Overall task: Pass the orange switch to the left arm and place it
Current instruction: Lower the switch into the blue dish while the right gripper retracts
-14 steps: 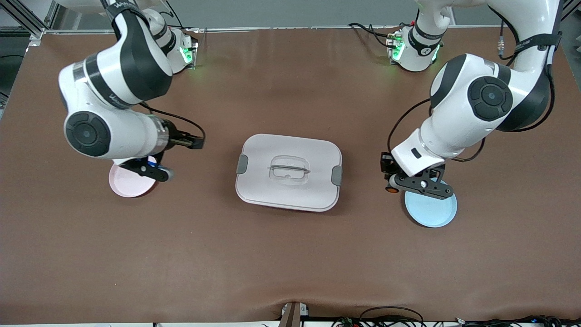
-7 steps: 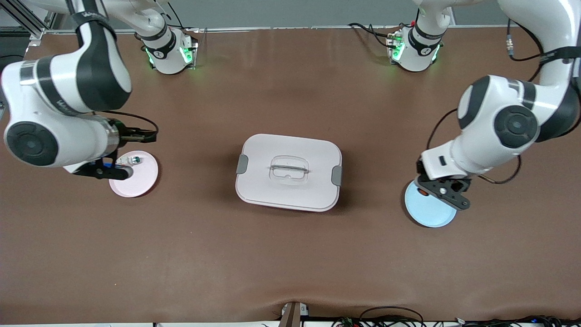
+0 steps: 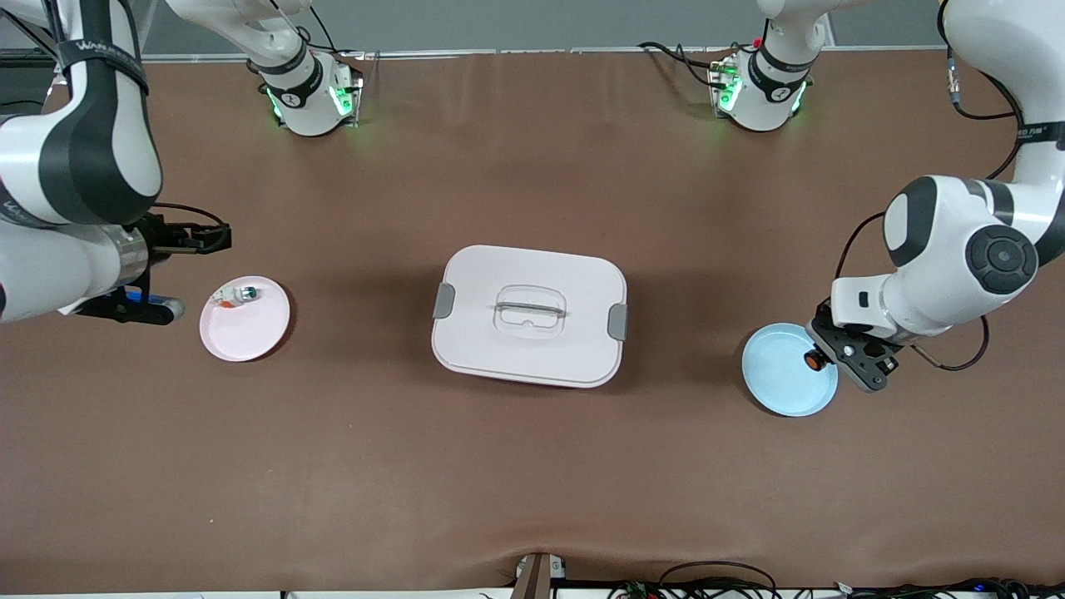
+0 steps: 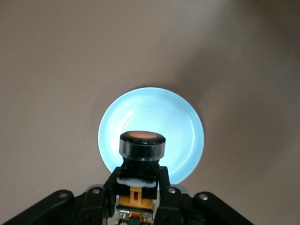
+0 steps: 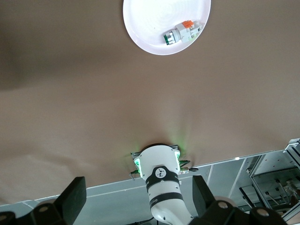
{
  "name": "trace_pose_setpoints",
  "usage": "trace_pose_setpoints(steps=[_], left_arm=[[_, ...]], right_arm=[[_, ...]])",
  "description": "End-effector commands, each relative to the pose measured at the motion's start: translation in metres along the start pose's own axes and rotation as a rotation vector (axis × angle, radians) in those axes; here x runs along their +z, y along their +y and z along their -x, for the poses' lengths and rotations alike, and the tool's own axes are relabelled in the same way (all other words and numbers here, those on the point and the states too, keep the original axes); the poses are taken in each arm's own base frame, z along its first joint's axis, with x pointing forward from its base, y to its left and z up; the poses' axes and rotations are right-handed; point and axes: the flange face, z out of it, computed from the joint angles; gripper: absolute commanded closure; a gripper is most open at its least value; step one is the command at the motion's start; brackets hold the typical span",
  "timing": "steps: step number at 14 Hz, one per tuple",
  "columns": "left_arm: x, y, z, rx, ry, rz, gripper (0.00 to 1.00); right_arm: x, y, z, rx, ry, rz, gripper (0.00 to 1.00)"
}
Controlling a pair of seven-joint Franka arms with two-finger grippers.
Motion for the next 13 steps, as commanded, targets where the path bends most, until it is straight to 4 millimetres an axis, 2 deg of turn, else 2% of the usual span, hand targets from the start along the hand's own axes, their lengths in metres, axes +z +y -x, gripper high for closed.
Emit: trace_pose_setpoints(steps=[1, 5, 7, 10, 13], left_arm=[[0.025, 0.009, 0.005, 0.132, 0.024, -0.026, 1.00], [0.065, 0.000, 0.017, 0.356, 0.048, -0.015, 1.00], [0.083, -0.001, 0.017, 0.462, 0.063, -0.014, 1.00], [0.113, -0.004, 0.025, 0.511, 0.088, -0.016, 1.00], [0.129, -0.002, 0.025, 0.565, 0.086, -0.029, 1.00]], right_arm=[[0.000, 0.022, 0.000, -0.030, -0.003, -0.008, 0.00], [0.000, 0.058, -0.009, -0.120, 0.019, 0.044, 0.00], [-0.003, 0.079, -0.012, -0.137, 0.043, 0.014, 0.00], [-0.009, 0.084, -0.011, -0.127, 0.072, 0.018, 0.00], [-0.017, 0.085, -0.007, -0.111, 0.089, 0.020, 0.00]])
